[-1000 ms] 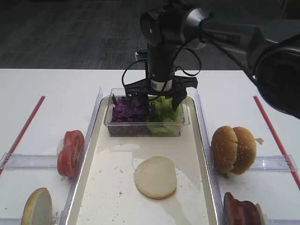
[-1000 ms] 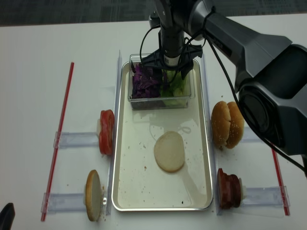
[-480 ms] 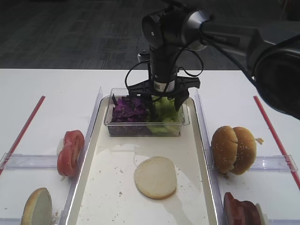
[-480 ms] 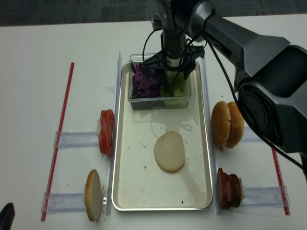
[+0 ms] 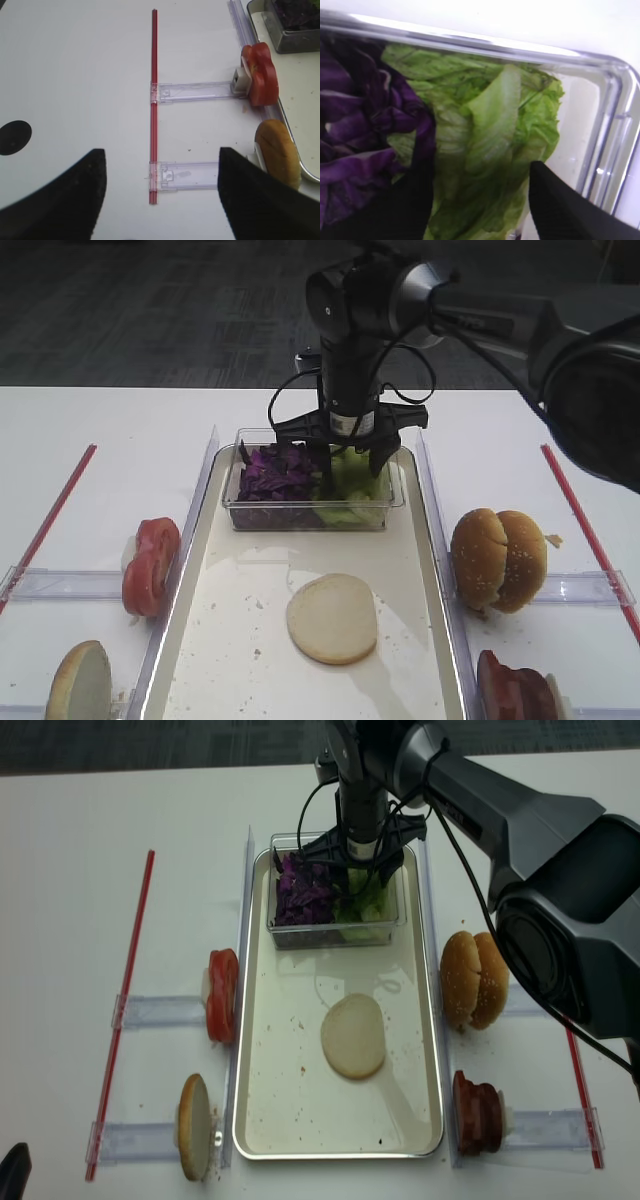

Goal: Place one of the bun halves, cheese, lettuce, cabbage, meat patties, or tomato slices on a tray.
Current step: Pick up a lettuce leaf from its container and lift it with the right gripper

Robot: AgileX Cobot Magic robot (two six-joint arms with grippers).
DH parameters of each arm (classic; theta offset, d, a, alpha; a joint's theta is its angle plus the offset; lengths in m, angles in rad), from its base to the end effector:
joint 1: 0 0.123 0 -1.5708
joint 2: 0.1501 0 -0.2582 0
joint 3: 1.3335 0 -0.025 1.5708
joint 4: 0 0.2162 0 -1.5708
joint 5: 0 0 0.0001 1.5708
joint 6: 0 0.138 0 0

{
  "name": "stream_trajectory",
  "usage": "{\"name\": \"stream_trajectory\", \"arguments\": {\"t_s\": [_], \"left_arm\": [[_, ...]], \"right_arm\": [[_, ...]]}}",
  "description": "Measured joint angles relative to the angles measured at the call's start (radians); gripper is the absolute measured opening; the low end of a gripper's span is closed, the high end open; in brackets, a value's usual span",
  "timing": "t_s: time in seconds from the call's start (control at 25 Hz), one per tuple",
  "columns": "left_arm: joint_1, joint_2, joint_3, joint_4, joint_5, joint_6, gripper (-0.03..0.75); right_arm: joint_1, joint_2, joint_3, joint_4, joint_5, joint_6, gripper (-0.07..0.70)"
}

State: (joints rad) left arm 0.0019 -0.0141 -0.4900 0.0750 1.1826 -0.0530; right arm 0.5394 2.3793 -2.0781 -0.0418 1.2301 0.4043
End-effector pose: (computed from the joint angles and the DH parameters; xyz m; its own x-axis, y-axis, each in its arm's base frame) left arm 0.0240 0.0096 0.2226 -0.5550 -0.0256 -0.8315 -0.0732 0.9972 0.0182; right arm 0.3848 0.2240 0.1131 -0.9807 -0.1440 -0.1320 -0.1468 0.9891 0.0120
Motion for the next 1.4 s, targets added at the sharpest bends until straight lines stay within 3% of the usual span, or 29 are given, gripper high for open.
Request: {"name": "stream_trajectory", "arguments": {"t_s": [0.84, 1.16, 1.4], "left_arm": [[0.0, 0.0, 0.0, 0.0, 0.0, 0.0, 0.438], [0.0, 0.0, 0.0, 0.0, 0.0, 0.0, 0.438], [0.0, 0.0, 0.0, 0.0, 0.0, 0.0, 0.438]], "right_arm": [[-0.006, 0.038, 0.0, 0.022, -0.001, -0.013, 0.449], [-0.006, 0.038, 0.0, 0.022, -0.002, -0.014, 0.312], [-0.006, 0.03, 0.0, 0.002, -0.002, -0.014, 0.294]]}}
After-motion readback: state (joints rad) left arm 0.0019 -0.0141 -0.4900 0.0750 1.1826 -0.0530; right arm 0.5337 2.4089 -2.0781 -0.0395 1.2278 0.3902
